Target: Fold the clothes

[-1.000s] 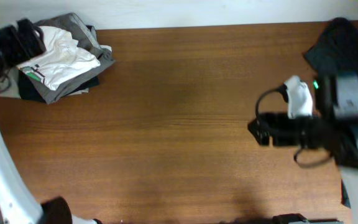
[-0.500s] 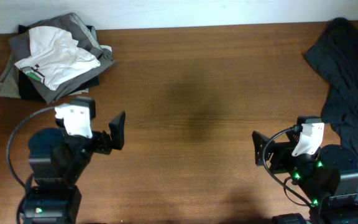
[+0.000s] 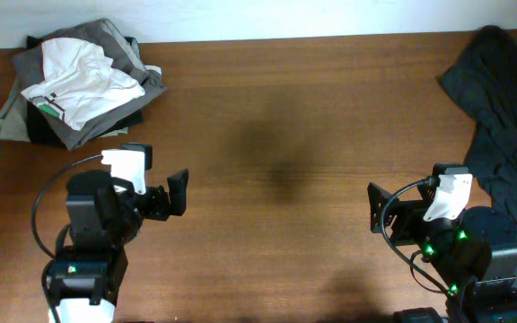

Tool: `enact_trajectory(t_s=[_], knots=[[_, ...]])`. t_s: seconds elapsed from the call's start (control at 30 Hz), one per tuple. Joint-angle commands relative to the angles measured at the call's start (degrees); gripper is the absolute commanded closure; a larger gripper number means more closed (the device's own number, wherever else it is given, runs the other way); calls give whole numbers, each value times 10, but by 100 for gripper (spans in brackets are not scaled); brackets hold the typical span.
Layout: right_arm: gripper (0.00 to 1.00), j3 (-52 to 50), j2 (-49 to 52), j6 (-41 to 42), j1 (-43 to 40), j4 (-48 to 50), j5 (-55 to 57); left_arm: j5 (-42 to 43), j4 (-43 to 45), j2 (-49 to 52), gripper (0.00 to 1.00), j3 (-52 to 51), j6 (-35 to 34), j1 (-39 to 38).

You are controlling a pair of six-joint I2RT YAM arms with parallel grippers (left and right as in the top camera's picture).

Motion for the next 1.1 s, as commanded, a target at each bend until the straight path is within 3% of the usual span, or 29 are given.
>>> enact_trajectory(t_s=[0.0, 0.2, 0.27, 0.37, 0.53, 0.67, 0.83, 1.07], knots=[[1, -1, 0, 3, 3, -1, 10, 0, 3, 26, 1, -4, 3, -1], [1, -52, -21, -13, -9, 2, 60, 1, 3, 76, 1, -4, 3, -1], [1, -123, -65, -13, -17, 56, 61, 0, 3, 92, 1, -4, 3, -1], [1, -282, -173, -54, -16, 218, 37, 1, 3, 115, 1, -4, 3, -1], [1, -413, -296, -67, -16, 336, 36, 0, 3, 136, 1, -4, 3, -1], [1, -449, -320, -129, -21, 389, 35, 0, 3, 145, 1, -4, 3, -1], [1, -465, -320, -130, -43, 436, 35, 1, 3, 147, 1, -4, 3, -1], [1, -465, -320, -133, -43, 377, 35, 0, 3, 147, 1, -4, 3, -1]])
